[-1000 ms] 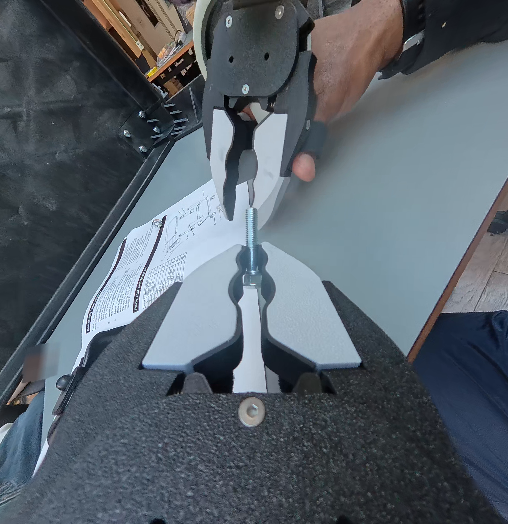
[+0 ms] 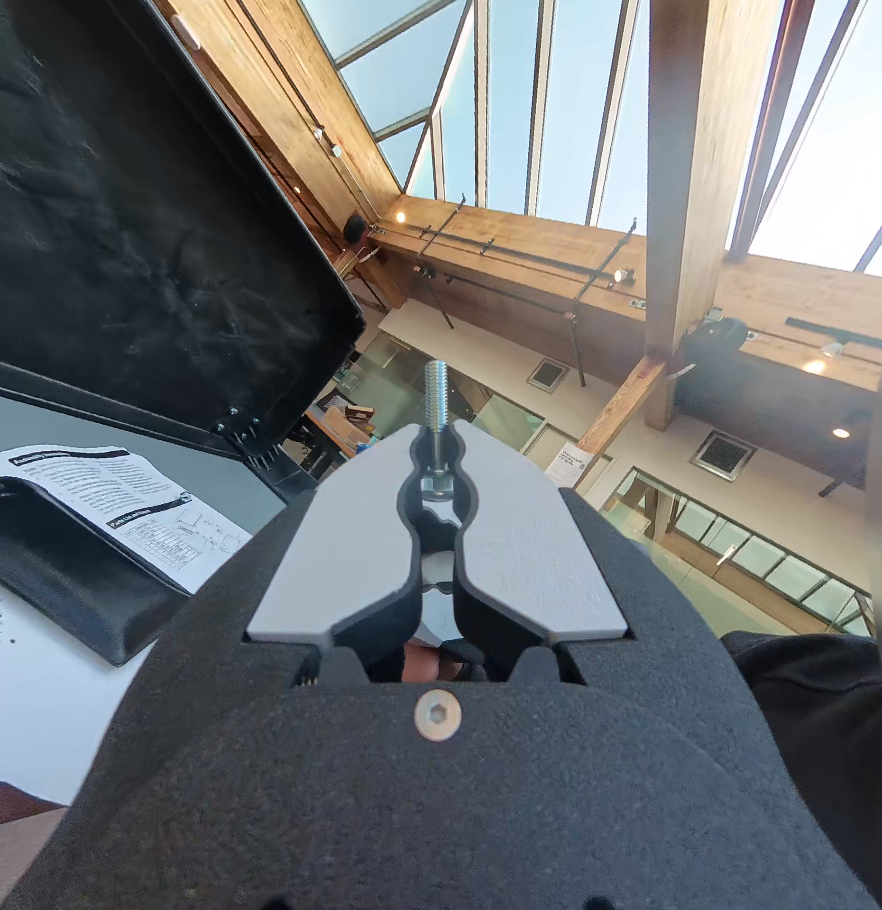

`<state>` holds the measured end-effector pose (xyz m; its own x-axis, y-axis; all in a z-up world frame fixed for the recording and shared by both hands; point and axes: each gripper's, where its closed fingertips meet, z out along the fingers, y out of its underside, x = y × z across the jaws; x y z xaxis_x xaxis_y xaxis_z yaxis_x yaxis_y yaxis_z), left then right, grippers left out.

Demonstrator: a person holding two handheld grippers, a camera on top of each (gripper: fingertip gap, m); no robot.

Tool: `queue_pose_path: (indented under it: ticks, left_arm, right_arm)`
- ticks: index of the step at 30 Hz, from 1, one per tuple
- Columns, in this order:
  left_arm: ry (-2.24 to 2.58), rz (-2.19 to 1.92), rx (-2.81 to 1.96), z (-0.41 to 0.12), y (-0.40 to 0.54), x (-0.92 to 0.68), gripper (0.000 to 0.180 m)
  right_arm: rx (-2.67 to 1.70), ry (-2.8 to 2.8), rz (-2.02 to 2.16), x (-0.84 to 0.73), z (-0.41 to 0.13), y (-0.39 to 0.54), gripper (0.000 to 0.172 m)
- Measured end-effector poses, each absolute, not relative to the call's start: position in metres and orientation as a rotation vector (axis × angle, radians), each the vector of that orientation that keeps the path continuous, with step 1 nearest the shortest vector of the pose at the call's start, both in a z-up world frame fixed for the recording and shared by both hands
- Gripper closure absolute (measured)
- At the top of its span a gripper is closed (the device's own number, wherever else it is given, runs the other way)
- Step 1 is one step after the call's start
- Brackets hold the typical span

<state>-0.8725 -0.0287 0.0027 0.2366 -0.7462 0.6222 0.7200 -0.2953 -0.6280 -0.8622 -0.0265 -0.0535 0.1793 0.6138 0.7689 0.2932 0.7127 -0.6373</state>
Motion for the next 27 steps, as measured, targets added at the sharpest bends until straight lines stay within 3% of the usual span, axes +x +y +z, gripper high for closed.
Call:
queue_pose_path:
  ticks: [5, 18, 27]
  left_arm:
    - [-0.089, -1.405, -1.112, -0.001, -0.031, -0.945, 0.174]
    - [-0.242, -1.383, -1.124, -0.041, -0.004, -1.102, 0.174]
    - [-0.281, -1.267, -1.15, -0.016, -0.019, -1.164, 0.174]
  right_arm:
    - [-0.766, -1.431, 0.279, -0.945, -0.038, -0.042, 0.142]
    - [-0.791, -1.431, 0.174, -1.104, -0.059, -0.023, 0.143]
    - [-0.725, -1.427, 0.113, -1.17, -0.039, -0.041, 0.146]
